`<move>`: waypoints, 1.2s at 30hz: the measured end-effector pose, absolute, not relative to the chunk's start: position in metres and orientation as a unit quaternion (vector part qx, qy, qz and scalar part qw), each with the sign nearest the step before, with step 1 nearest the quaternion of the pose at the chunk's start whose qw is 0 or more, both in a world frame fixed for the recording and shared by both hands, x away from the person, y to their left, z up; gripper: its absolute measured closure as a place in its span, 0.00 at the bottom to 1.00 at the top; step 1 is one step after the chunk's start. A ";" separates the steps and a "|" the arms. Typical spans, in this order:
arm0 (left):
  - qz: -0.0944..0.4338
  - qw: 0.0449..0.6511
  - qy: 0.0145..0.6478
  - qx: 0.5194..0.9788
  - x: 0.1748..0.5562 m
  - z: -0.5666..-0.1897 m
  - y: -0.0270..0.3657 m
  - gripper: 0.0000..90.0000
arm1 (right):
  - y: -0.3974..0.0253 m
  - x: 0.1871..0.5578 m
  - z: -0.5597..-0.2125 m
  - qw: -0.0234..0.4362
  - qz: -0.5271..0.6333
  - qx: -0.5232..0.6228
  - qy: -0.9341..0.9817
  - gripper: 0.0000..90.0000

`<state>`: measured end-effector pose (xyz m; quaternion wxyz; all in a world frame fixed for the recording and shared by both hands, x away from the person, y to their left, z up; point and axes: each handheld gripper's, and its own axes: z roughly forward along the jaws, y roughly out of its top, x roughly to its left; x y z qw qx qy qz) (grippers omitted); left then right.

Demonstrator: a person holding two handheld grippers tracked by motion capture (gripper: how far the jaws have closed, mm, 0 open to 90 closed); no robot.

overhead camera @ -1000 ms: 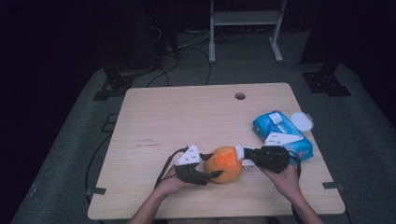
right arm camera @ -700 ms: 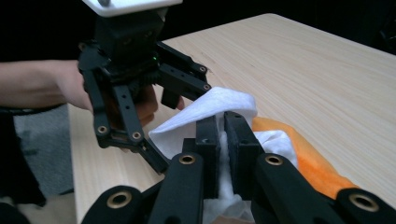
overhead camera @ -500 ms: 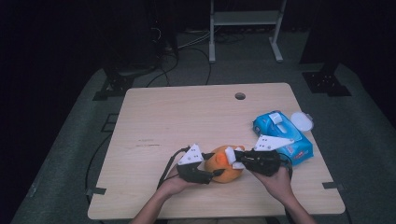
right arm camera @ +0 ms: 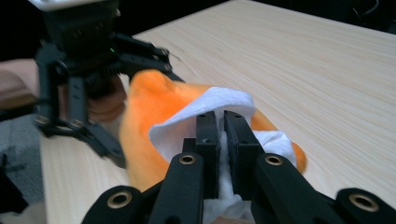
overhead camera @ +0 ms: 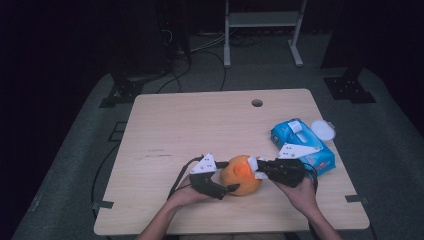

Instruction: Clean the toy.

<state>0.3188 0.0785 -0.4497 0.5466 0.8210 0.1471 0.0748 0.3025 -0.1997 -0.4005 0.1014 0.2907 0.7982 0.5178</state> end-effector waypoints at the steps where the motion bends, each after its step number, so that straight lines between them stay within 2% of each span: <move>1: 0.077 0.548 0.148 0.820 0.318 -0.449 0.079 0.29 | -0.198 0.301 -0.399 0.099 0.522 0.288 0.797 0.93; 4: 0.081 0.547 0.148 0.820 0.317 -0.447 0.077 0.33 | -0.189 0.297 -0.393 0.080 0.547 0.268 0.789 0.93; 9: 0.085 0.550 0.157 0.816 0.316 -0.445 0.079 0.45 | -0.179 0.293 -0.387 0.105 0.537 0.250 0.798 0.93; 15: 0.083 0.557 0.164 0.810 0.316 -0.442 0.078 0.49 | -0.196 0.302 -0.394 0.090 0.545 0.291 0.781 0.93; 17: 0.084 0.560 0.164 0.808 0.315 -0.438 0.078 0.51 | -0.193 0.299 -0.391 0.098 0.548 0.284 0.781 0.93; 23: 0.112 0.552 0.159 0.811 0.313 -0.425 0.087 0.52 | -0.190 0.299 -0.389 0.085 0.574 0.278 0.765 0.93; 36: 0.105 0.540 0.166 0.818 0.316 -0.435 0.090 0.52 | -0.190 0.308 -0.402 0.081 0.545 0.288 0.783 0.93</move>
